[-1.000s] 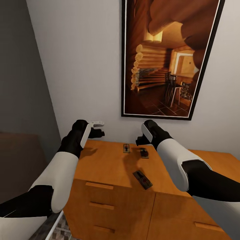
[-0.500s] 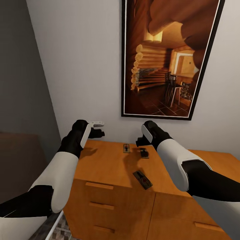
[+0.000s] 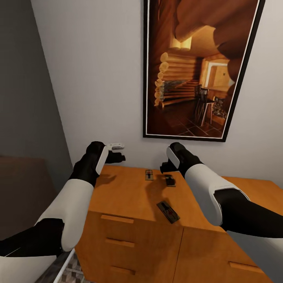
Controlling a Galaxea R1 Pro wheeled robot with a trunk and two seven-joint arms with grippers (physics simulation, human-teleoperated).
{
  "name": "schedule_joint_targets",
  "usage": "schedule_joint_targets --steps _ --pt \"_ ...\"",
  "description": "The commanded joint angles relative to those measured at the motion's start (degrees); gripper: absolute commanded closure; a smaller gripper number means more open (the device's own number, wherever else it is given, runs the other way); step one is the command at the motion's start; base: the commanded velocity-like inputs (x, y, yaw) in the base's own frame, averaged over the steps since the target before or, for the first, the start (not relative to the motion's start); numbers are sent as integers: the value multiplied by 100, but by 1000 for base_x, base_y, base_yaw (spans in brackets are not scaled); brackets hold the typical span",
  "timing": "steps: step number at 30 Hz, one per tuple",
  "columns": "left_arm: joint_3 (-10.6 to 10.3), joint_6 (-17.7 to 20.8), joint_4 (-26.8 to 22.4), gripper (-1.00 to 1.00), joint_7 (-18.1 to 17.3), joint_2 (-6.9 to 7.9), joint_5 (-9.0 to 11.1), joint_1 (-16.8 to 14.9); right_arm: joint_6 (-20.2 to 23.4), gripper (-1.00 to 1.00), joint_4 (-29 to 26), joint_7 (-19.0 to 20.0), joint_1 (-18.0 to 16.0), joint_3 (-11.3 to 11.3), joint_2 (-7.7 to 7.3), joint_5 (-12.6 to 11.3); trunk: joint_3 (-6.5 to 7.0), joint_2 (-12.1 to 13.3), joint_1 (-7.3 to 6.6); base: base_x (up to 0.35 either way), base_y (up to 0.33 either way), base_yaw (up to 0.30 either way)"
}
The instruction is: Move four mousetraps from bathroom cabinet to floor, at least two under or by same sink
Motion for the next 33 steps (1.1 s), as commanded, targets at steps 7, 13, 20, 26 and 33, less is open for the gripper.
schedule_joint_targets --steps 7,13,20,26,33 --pt "22 54 -3 -100 39 -7 57 -4 19 -100 -6 -41 -4 28 9 -63 -7 -4 0 0 0 0" --pt "20 82 -2 -100 40 -7 63 -4 19 -100 -11 -40 -4 28 11 -68 -115 -244 132 0 0 0" --pt "21 88 -2 -100 40 -7 64 -4 19 -100 -13 -35 -4 28 -6 -68 -204 -445 242 0 0 0" --pt "22 89 -2 -100 40 -7 65 -3 19 -100 -14 -32 -4 28 -6 -69 -204 -445 242 0 0 0" --pt "22 89 -2 -100 40 -7 65 -4 19 -100 -14 -22 -4 15 -5 -73 -204 -445 242 0 0 0"
